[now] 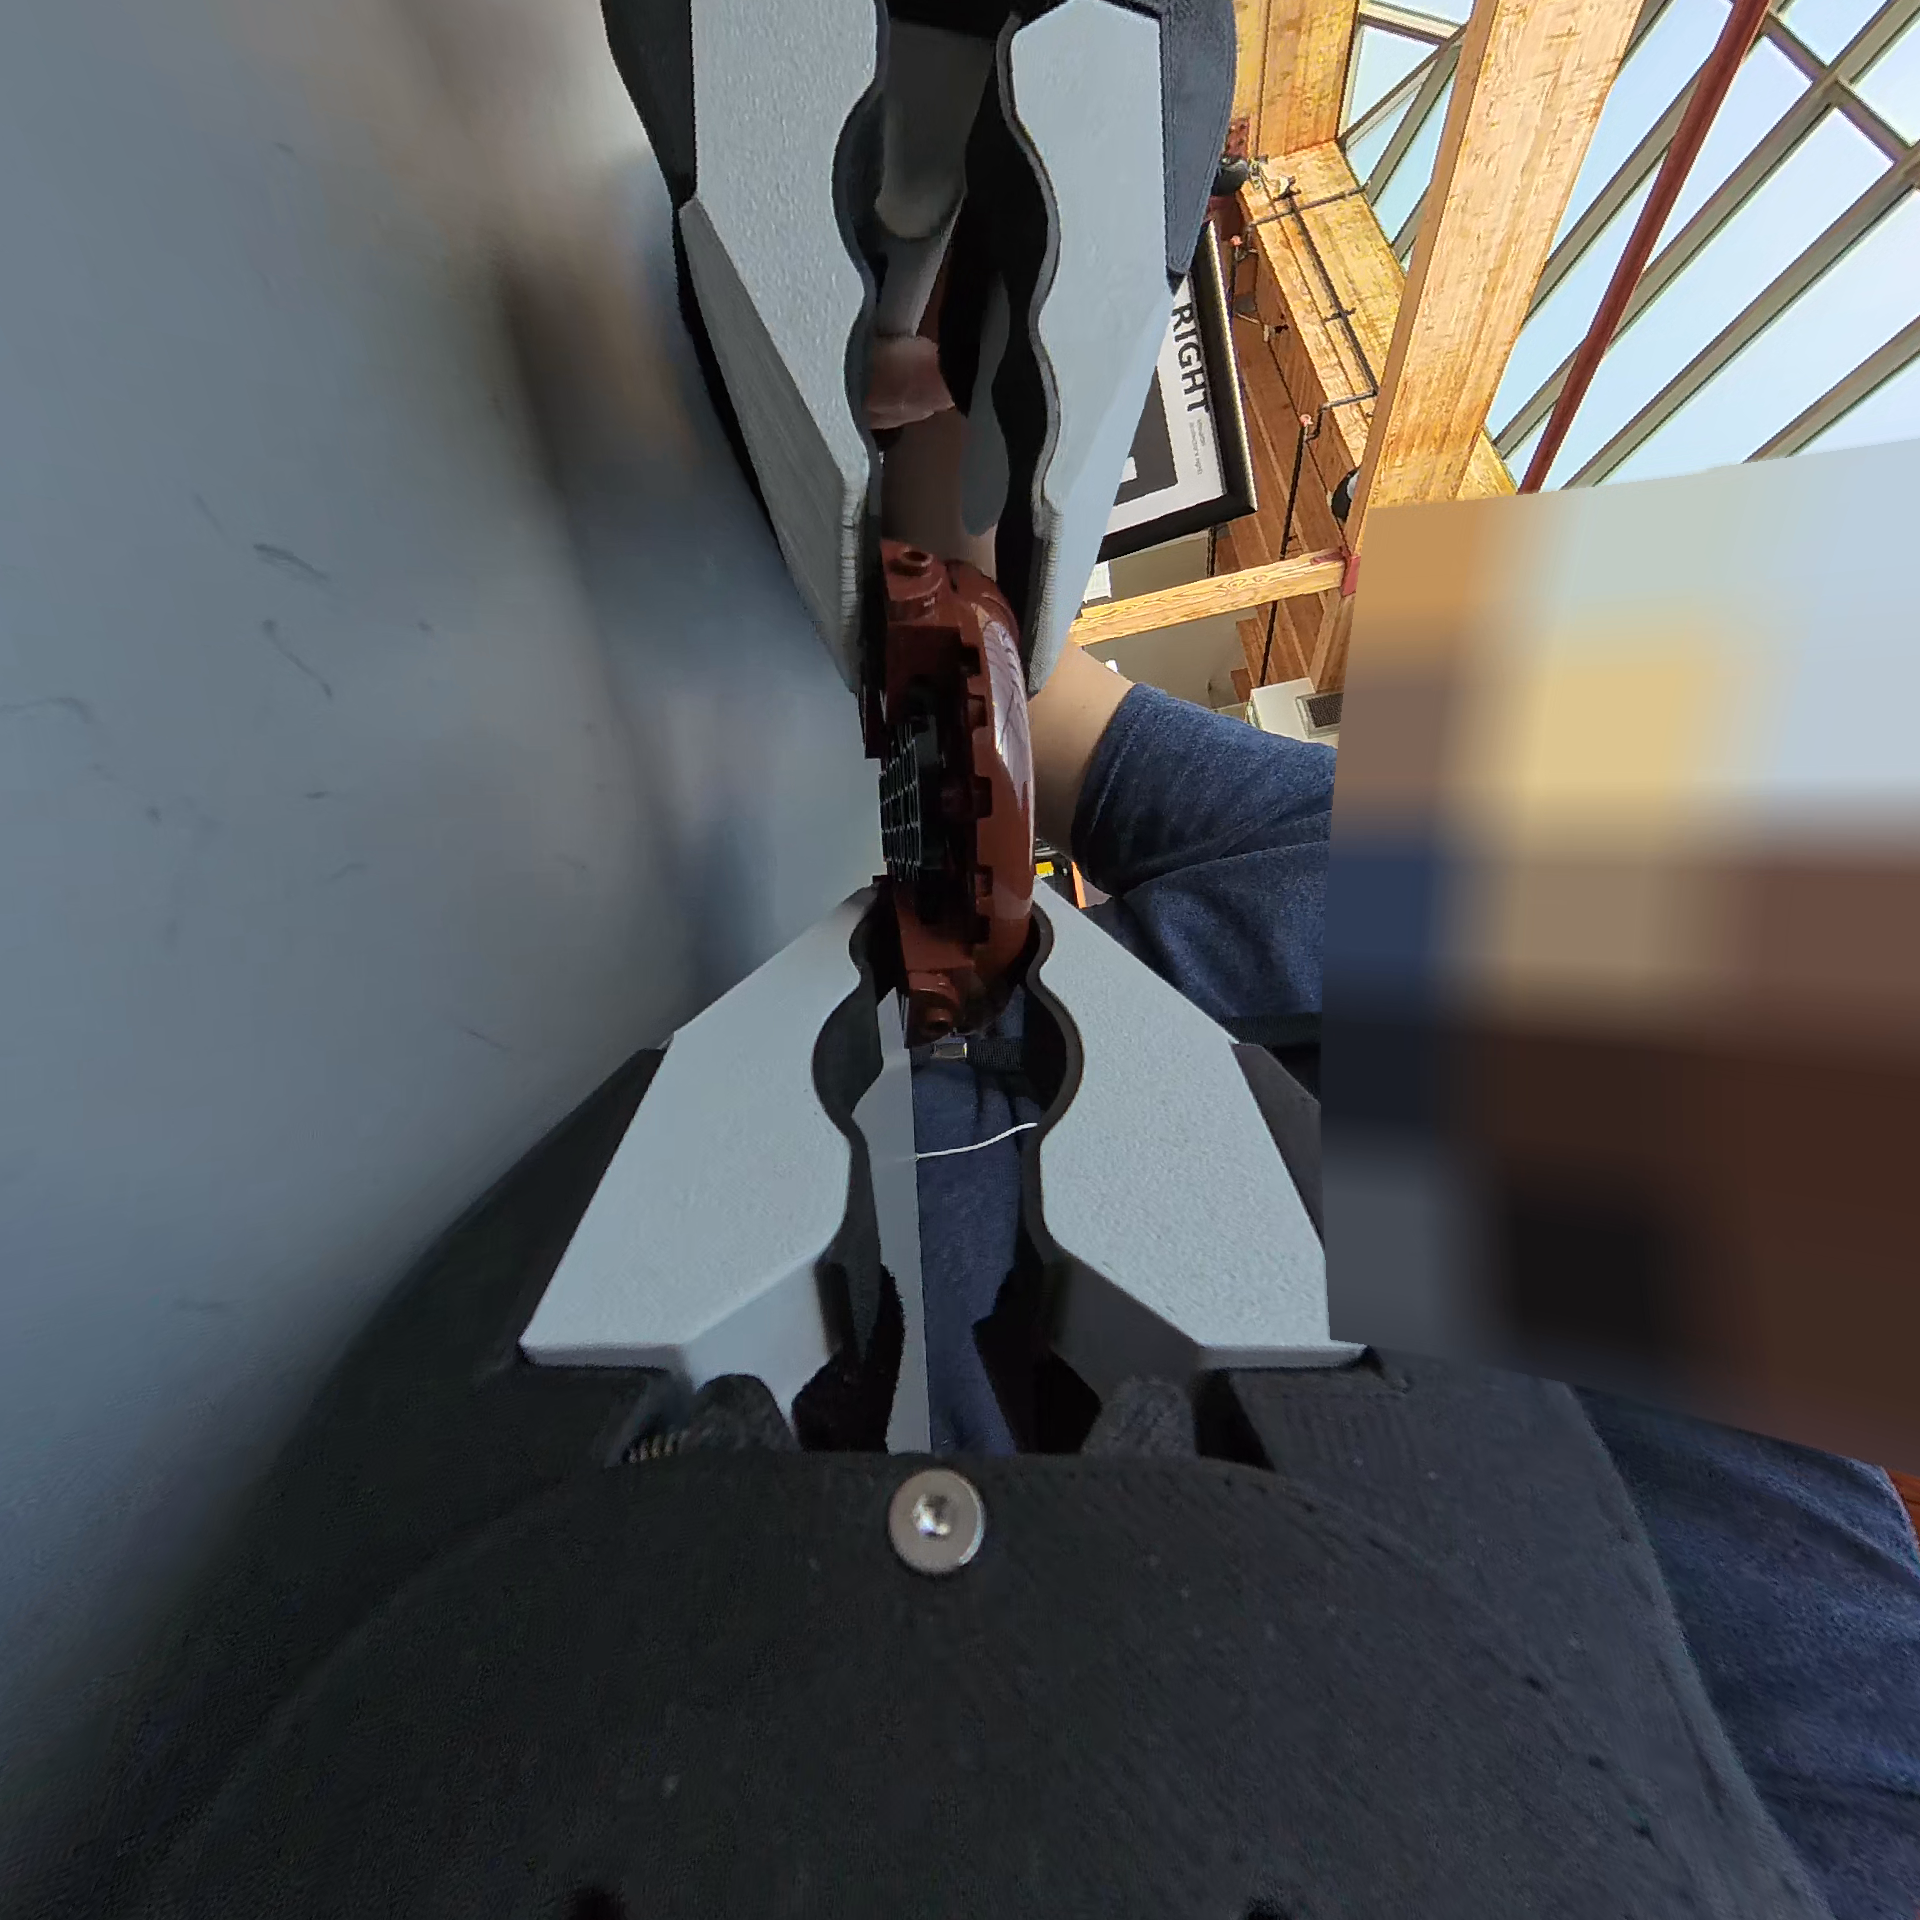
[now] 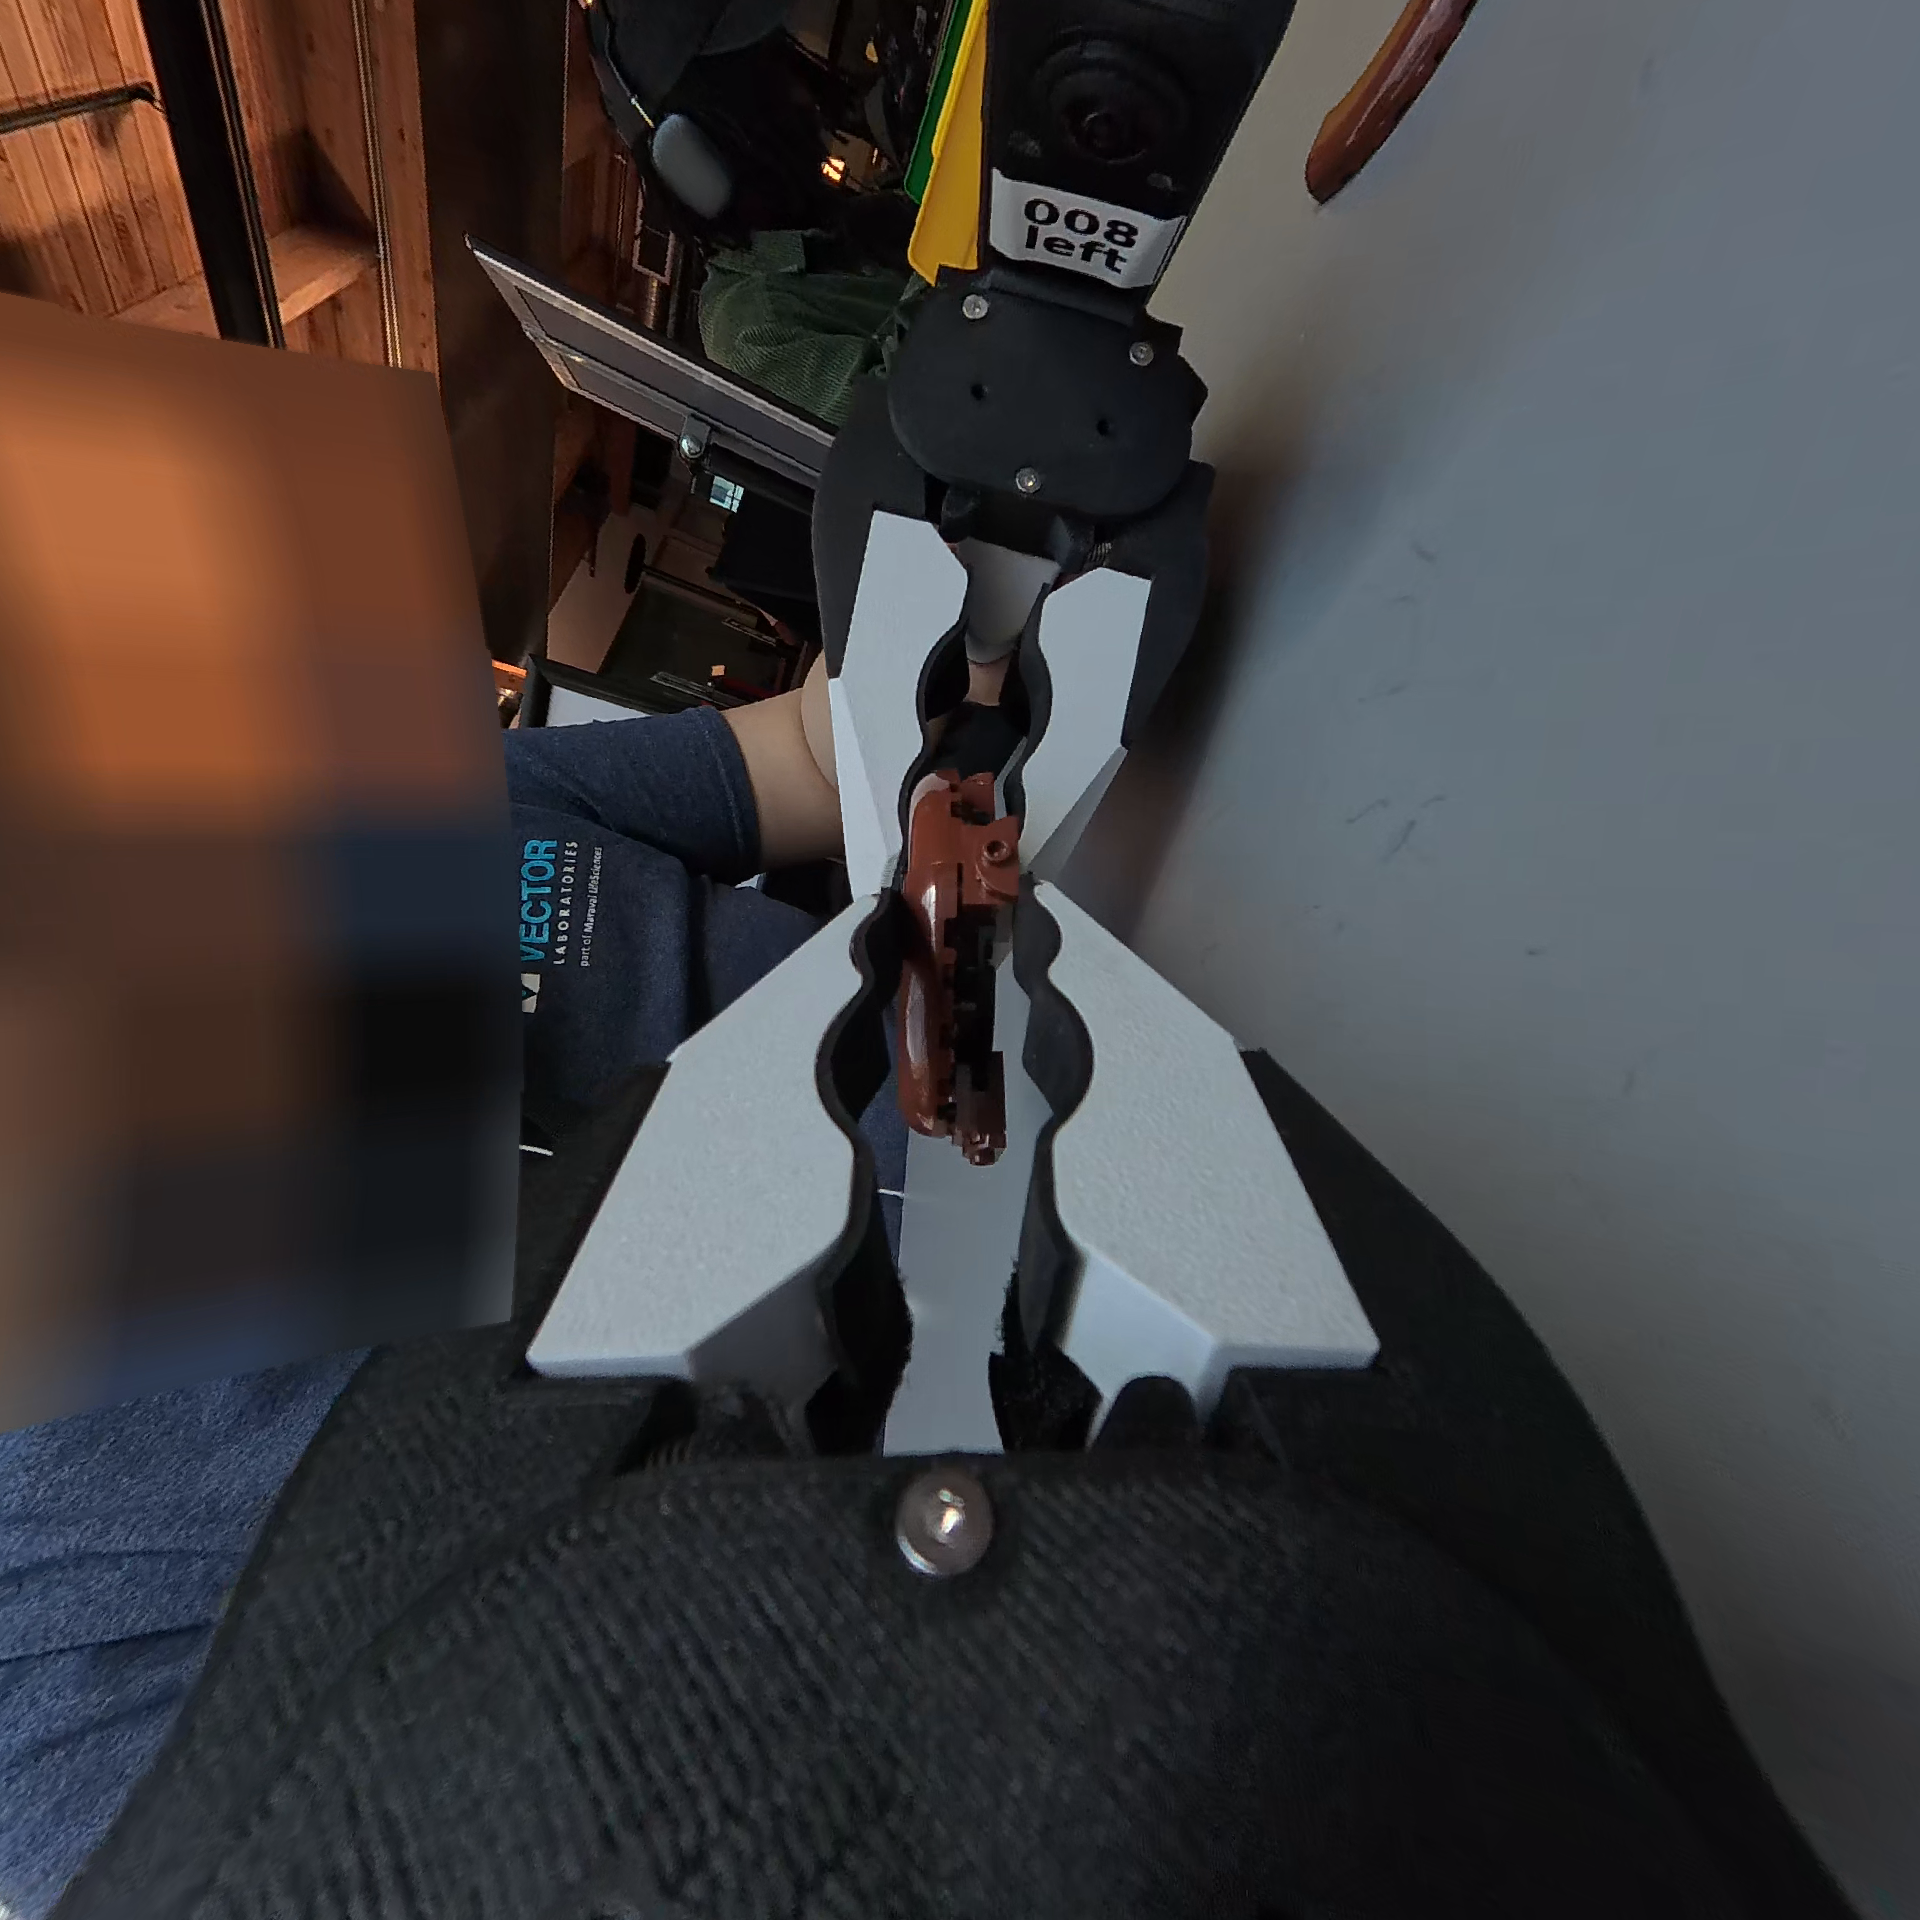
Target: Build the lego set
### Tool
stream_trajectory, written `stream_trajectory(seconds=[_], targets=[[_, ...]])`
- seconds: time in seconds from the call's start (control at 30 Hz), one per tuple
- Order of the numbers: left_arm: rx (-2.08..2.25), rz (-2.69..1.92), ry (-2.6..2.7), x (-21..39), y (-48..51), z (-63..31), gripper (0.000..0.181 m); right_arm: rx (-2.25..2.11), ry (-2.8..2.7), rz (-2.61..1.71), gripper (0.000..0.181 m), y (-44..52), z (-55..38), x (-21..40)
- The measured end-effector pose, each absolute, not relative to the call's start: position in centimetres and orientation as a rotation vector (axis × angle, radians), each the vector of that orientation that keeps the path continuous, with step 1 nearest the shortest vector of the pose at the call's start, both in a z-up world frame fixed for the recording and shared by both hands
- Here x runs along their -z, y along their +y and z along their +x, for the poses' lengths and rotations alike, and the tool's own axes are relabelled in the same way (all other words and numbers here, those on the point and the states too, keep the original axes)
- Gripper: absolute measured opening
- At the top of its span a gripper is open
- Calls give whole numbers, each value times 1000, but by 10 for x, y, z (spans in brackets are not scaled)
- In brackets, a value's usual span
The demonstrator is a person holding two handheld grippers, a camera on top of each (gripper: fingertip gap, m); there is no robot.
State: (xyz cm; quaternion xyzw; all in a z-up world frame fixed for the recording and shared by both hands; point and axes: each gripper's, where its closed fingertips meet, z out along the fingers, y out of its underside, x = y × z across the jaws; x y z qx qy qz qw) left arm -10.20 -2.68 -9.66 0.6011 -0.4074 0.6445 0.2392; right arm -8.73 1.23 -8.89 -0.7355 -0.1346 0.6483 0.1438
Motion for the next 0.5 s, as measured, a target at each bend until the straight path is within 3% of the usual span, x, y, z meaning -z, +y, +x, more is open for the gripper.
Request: stream_trajectory(seconds=[0.5], targets=[[-1760, 1683, -1178, 99, -25, -101, 20, -1795, -414, -2126, 20, 14, -87, 88]])
